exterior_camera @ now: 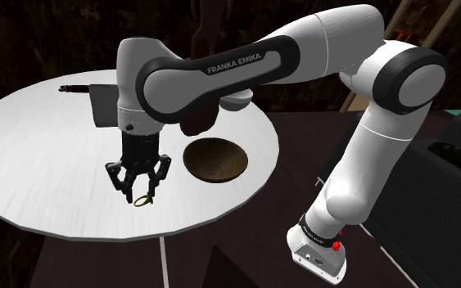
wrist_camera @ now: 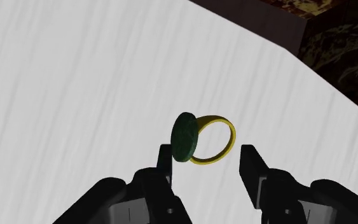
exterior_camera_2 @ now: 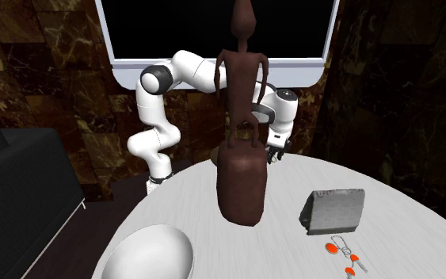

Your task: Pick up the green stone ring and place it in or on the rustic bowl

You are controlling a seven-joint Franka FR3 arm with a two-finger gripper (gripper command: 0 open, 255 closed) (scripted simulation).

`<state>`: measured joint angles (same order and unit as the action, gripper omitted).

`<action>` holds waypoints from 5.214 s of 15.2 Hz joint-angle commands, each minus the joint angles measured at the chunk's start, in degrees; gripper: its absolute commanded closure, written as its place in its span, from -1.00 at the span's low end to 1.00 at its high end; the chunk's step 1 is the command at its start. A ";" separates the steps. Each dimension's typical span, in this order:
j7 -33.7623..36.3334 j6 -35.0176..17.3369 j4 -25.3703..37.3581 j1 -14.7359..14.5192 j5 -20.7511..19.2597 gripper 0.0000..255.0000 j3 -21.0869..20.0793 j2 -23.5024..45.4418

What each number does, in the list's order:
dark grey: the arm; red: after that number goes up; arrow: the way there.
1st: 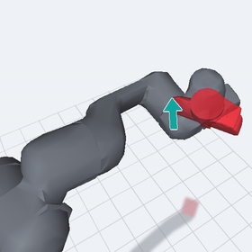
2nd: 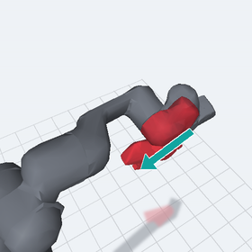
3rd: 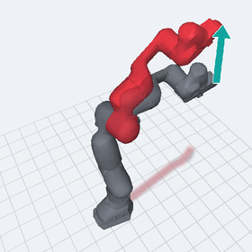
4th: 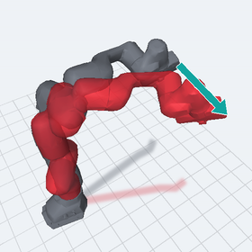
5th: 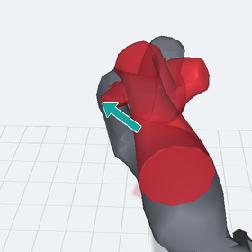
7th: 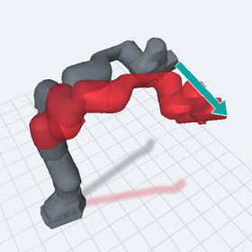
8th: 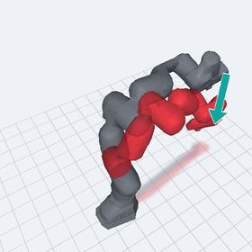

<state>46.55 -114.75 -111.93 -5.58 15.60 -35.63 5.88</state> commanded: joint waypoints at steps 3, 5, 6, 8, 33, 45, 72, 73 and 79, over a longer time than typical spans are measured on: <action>-0.06 -0.06 -0.47 -0.10 0.28 1.00 -0.16 0.00; -0.12 -0.32 -0.82 -0.11 0.38 1.00 -0.18 -0.11; -0.09 -0.36 -0.83 -0.13 0.37 1.00 -0.20 -0.09; -0.03 -0.32 -0.51 -0.02 0.24 1.00 -0.05 -0.29; 44.10 3.43 3.44 -5.69 -6.39 1.00 0.11 2.59; 44.53 8.52 7.38 -5.42 -5.84 1.00 0.05 1.19; 38.78 25.03 12.41 -0.82 -0.30 1.00 3.43 -10.60; 37.05 25.31 10.45 -0.21 0.55 1.00 4.37 -12.71; 27.38 27.72 0.41 2.23 3.16 1.00 10.74 -23.64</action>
<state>75.81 -87.32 -109.33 -3.71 18.36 -26.11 -15.66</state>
